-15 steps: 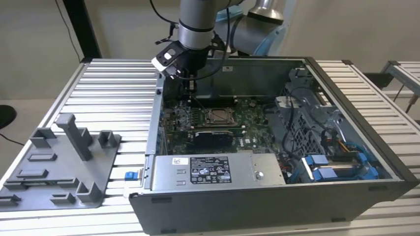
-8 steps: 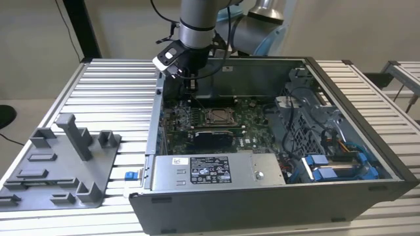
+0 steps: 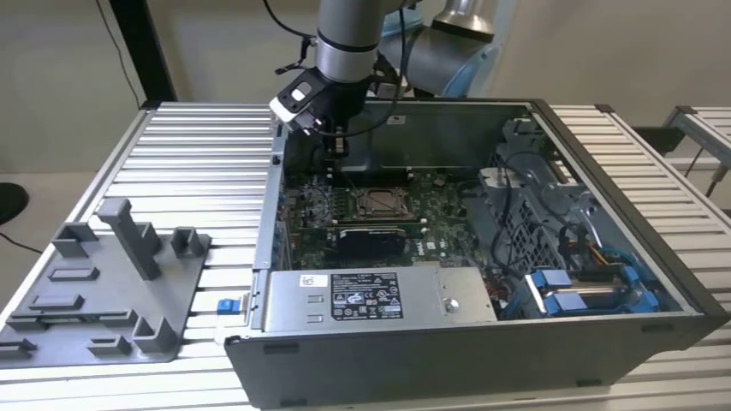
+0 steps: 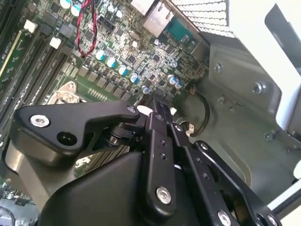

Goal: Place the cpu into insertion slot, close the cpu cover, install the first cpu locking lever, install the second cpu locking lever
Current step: 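Close the cpu cover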

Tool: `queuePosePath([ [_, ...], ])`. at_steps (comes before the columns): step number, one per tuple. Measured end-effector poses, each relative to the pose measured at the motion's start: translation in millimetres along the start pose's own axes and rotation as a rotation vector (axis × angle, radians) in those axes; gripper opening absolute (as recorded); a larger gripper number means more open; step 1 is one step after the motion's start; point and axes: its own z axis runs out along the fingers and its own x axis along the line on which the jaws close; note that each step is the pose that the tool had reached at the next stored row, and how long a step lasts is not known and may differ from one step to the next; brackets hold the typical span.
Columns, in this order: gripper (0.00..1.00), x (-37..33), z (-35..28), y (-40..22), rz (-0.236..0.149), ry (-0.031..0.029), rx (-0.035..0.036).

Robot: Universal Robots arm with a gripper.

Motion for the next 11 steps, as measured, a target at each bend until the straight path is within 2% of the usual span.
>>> queuePosePath([
  [11, 0.0, -2.4, -3.9, 12.4, -0.02, 0.0209, -0.0023],
])
